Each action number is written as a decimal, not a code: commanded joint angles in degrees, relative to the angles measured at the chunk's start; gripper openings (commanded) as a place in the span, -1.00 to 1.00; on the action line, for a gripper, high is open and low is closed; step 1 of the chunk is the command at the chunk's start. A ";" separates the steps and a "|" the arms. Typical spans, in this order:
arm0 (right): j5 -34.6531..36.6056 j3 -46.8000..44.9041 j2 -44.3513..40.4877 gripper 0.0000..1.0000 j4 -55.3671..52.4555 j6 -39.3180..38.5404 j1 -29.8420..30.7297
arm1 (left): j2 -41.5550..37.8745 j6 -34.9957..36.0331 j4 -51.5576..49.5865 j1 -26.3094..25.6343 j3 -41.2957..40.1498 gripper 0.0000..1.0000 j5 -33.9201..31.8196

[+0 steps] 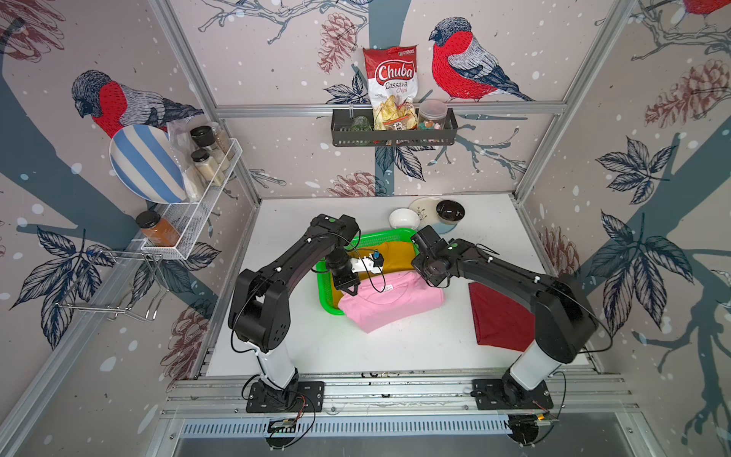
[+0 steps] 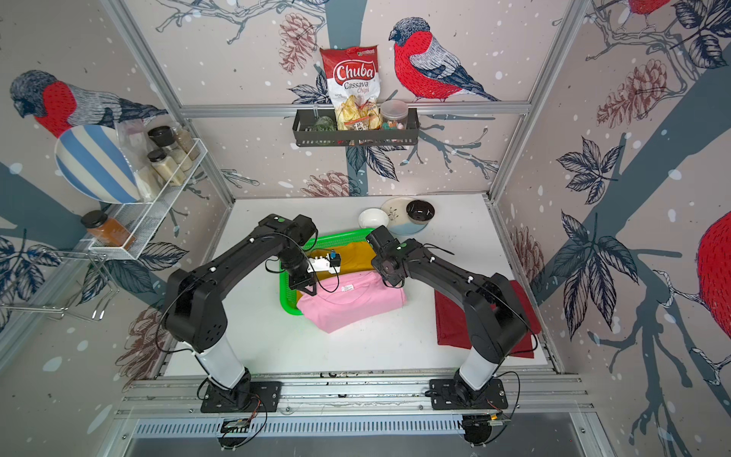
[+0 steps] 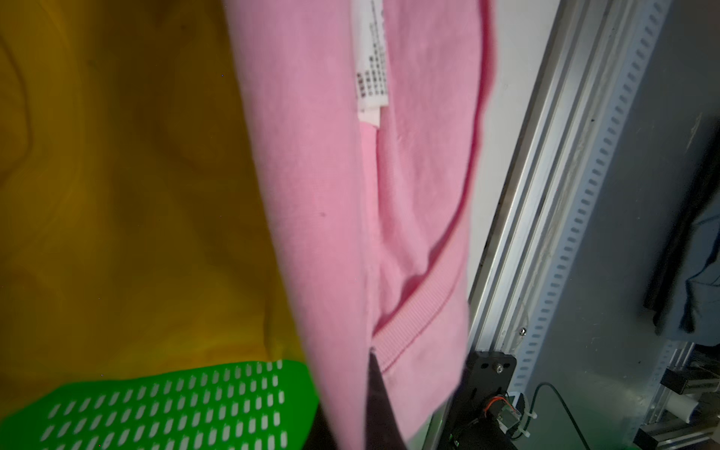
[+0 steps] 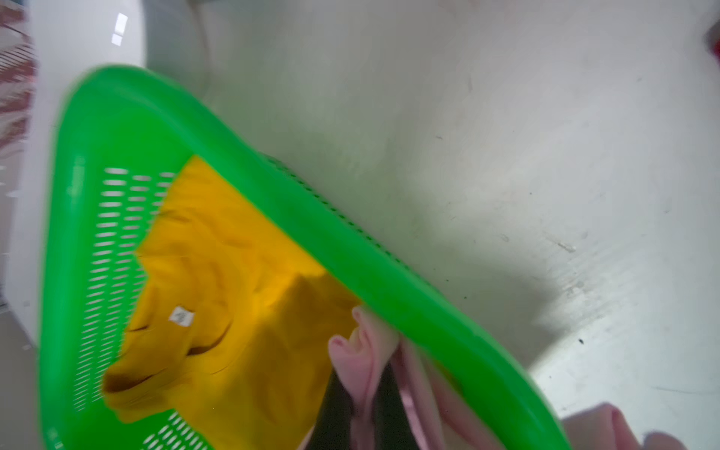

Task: Put the folded t-shirts into the basket
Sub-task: Move the bin to the center of the board.

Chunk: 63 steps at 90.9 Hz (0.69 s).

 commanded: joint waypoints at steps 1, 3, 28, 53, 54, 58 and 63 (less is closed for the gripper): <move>5.42 -1.63 2.33 -1.00 -4.64 1.54 -1.18 | 2.07 -2.18 -1.61 0.26 -3.28 -1.00 -4.12; 5.28 -2.05 2.58 -1.00 -4.85 1.60 -1.25 | 2.44 -2.49 -1.30 0.14 -3.87 -1.00 -3.62; 10.01 -7.31 -5.56 -1.00 -10.43 1.81 -1.27 | 0.94 -1.85 -3.06 -9.49 -8.72 -1.00 1.70; 15.33 -8.58 -19.85 -1.00 -19.58 1.85 0.49 | 0.50 -0.62 -13.41 -17.70 -0.17 -1.00 9.25; 15.54 -8.02 -20.15 -1.00 -19.87 1.70 0.58 | 0.37 -0.54 -14.10 -17.73 0.49 -1.00 9.65; 17.15 -4.81 -20.82 -1.00 -22.32 1.19 1.41 | -0.46 -0.38 -16.64 -17.77 3.70 -1.00 11.20; 19.46 -0.29 -20.85 -1.00 -25.38 0.89 2.92 | -1.70 -0.20 -19.67 -17.77 8.08 -1.00 12.03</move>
